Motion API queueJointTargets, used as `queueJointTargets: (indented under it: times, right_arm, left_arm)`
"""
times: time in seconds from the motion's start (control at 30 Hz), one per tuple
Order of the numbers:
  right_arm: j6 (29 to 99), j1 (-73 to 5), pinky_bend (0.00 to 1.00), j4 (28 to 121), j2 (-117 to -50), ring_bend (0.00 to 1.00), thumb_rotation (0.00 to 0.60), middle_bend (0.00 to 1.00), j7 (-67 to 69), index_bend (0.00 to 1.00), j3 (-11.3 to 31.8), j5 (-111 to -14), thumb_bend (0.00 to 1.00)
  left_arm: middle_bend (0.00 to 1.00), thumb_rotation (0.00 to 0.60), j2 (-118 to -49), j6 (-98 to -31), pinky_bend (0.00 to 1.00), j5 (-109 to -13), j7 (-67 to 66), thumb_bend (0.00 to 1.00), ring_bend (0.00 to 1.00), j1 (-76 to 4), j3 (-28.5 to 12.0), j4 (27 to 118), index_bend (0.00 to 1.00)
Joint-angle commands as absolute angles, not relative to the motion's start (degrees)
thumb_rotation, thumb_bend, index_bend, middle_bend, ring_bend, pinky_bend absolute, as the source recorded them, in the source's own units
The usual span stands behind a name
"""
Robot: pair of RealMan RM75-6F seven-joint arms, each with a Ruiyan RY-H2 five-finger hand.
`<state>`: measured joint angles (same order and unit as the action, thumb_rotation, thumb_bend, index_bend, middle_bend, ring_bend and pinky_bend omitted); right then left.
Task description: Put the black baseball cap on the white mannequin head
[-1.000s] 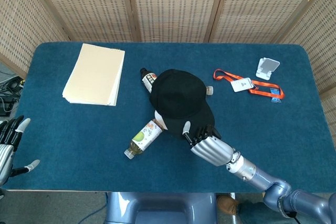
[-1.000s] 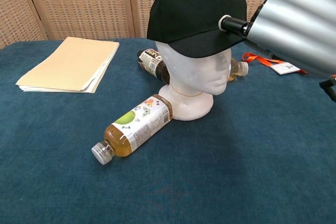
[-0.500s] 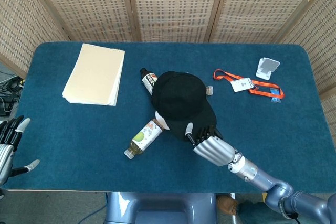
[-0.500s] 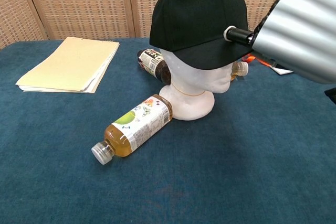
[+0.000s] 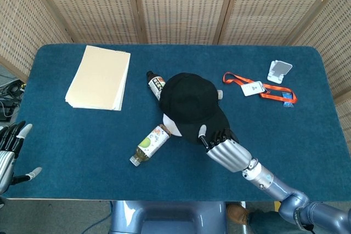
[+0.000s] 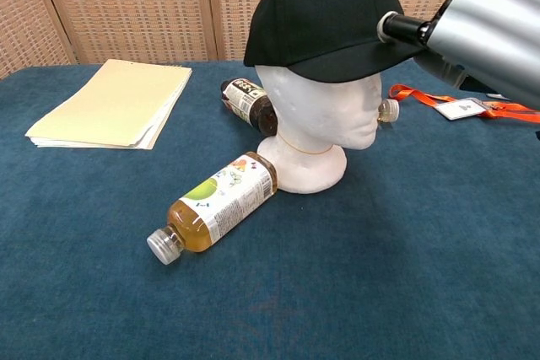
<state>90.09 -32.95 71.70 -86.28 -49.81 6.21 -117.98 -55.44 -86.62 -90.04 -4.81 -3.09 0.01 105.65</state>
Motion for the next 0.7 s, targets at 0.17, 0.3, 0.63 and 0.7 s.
queueJointTargets:
  times: [0.17,0.3,0.63,0.7]
  right_arm:
    - [91.25,-32.26,1.00,73.16,-84.62,1.00,0.600,0.99,-49.34,0.11,6.15,-118.61,0.40]
    - [91.71,-31.78,1.00,74.08,-83.68,1.00,0.600,0.98,-49.27,0.01,6.17,-118.77,0.32]
    - [94.98,-29.32,1.00,77.58,-80.04,1.00,0.600,0.98,-48.19,0.00,6.05,-119.38,0.24]
    - [96.44,-28.29,1.00,78.47,-78.74,1.00,0.600,0.98,-47.28,0.00,6.08,-119.07,0.23]
  left_arm:
    - [0.00,0.600,-55.46,-86.68,0.00,-90.16,-4.88,0.00,0.00,-3.04,0.08,105.72,0.00]
    - [0.00,0.600,-55.44,-86.68,0.00,-90.31,-4.96,0.00,0.00,-3.04,0.13,105.79,0.00]
    - [0.00,0.600,-55.35,-87.13,0.00,-90.72,-4.78,0.00,0.00,-2.77,0.30,105.86,0.00]
    - [0.00,0.600,-55.29,-87.24,0.00,-90.78,-4.61,0.00,0.00,-2.71,0.32,105.87,0.00]
